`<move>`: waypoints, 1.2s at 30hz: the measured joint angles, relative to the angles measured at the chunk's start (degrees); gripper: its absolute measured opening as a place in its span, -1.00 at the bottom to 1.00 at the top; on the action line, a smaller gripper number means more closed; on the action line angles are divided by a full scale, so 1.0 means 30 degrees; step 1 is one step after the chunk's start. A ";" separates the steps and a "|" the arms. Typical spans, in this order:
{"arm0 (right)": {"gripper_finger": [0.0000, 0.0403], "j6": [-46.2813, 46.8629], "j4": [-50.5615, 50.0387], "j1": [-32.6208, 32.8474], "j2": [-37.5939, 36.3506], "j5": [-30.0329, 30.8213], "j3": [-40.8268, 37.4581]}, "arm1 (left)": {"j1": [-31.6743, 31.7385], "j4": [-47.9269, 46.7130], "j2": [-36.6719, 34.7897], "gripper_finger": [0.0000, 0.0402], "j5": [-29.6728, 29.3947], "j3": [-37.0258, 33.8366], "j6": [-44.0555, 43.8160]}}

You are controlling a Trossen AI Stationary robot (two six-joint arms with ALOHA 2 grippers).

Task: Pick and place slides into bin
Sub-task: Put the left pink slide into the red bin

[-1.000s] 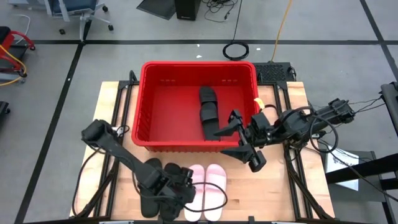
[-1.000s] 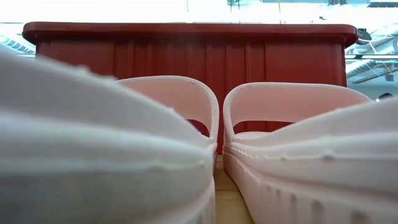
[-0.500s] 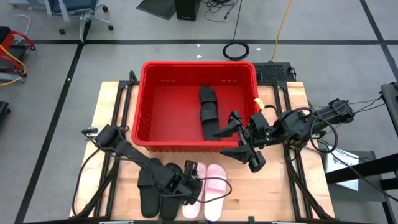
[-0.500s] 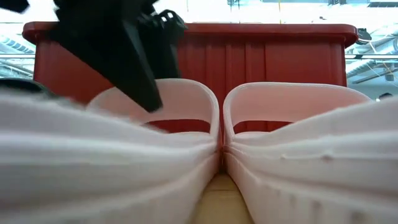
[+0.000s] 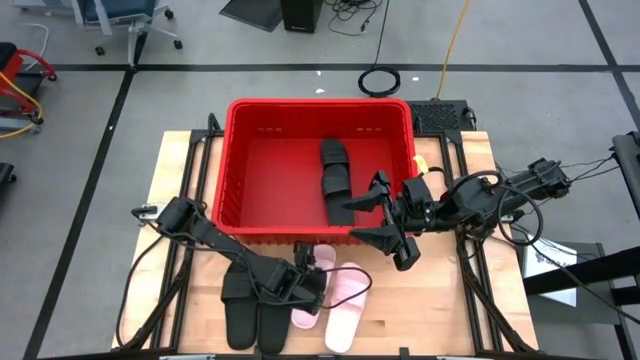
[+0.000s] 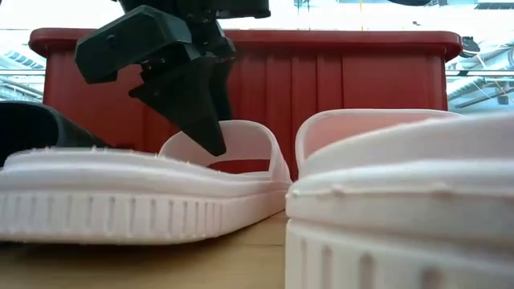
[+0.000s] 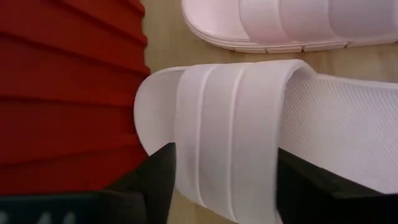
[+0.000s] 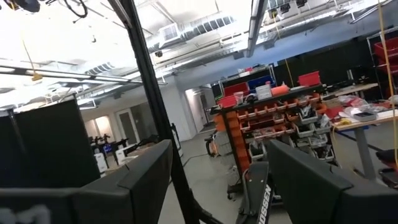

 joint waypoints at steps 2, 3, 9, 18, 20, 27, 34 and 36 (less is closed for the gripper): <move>0.26 0.0000 0.0057 0.0000 0.0000 0.0001 0.0000 | 0.0000 0.0021 0.0000 -0.06 -0.0004 0.0000 0.0208; 0.26 0.0000 0.0092 0.0000 0.0000 0.0001 0.0000 | -0.0013 0.0028 0.0000 -0.15 0.0025 0.0000 0.0230; 0.26 0.0000 0.0132 0.0000 0.0000 0.0001 0.0000 | 0.0008 0.0133 -0.0007 -0.71 0.0779 0.0000 -0.0080; 0.26 0.0118 0.0294 0.0000 0.0000 0.0001 0.0000 | 0.0058 0.0079 -0.0041 -0.92 0.2209 0.0000 -0.0045; 0.26 0.0138 0.0299 0.0008 0.0000 0.0001 0.0000 | 0.0073 -0.0153 -0.0269 -0.95 0.2448 0.0000 0.0058; 0.26 0.0138 0.0239 0.0199 0.0000 -0.0074 0.0000 | 0.0044 -0.0721 -0.1636 -0.96 0.3476 -0.0022 0.0050; 0.26 0.0000 0.0195 0.0226 0.0000 -0.0072 0.0000 | 0.0036 -0.0444 -0.4264 -0.97 0.4241 -0.0015 -0.0172; 0.26 0.0000 0.0237 0.0226 0.0000 -0.0075 0.0000 | -0.0037 -0.0387 -0.5189 -0.99 0.4450 -0.0015 -0.0428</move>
